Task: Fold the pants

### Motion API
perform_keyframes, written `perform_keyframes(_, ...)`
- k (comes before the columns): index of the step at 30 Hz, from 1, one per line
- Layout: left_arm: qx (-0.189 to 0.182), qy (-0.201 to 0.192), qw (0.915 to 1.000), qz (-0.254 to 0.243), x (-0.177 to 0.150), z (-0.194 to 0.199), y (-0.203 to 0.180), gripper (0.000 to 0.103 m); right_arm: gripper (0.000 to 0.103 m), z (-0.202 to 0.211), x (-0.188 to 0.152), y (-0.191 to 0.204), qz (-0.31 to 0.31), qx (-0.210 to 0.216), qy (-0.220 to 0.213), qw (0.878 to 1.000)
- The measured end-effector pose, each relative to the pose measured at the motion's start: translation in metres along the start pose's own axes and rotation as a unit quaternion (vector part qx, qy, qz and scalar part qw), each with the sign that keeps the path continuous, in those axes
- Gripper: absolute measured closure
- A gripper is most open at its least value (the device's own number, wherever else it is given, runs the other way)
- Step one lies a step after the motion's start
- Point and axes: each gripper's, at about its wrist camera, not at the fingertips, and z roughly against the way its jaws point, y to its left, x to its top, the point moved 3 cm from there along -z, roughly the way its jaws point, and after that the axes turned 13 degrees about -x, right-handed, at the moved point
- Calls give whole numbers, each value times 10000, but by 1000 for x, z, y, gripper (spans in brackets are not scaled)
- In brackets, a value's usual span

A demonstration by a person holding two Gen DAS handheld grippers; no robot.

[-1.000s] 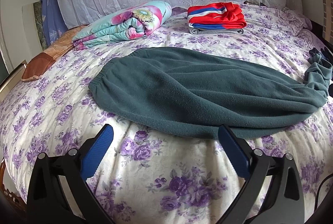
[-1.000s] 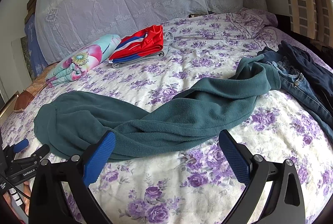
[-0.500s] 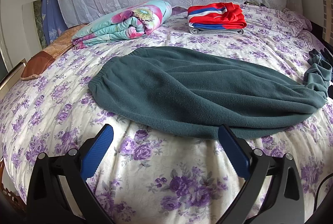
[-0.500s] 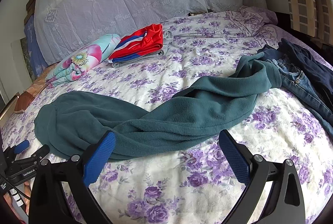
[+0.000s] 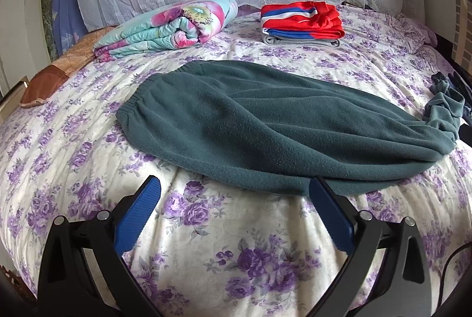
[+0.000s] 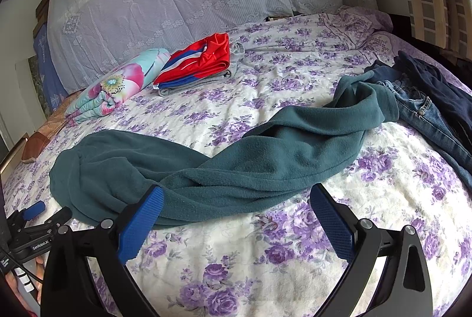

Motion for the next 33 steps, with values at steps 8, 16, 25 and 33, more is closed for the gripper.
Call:
perform_keyframes(8,-1365,438,9798,1397,12,-23,49,5,3,-1,-1,1,-40,30,71,10000)
perform_keyframes(16,-1817,597,9528,2359,36,-37,87,5,3,-2,-2,-1,-184,202,188,9995)
perform_keyframes(25,-1616,558,9415,2904,50,-38,134,72,3,-2,-2,-2,-227,249,223,9992)
perform_keyframes(33,-1862,29,9402,2851,40,28,154,100,3,-2,-1,-4,-250,263,226,9991)
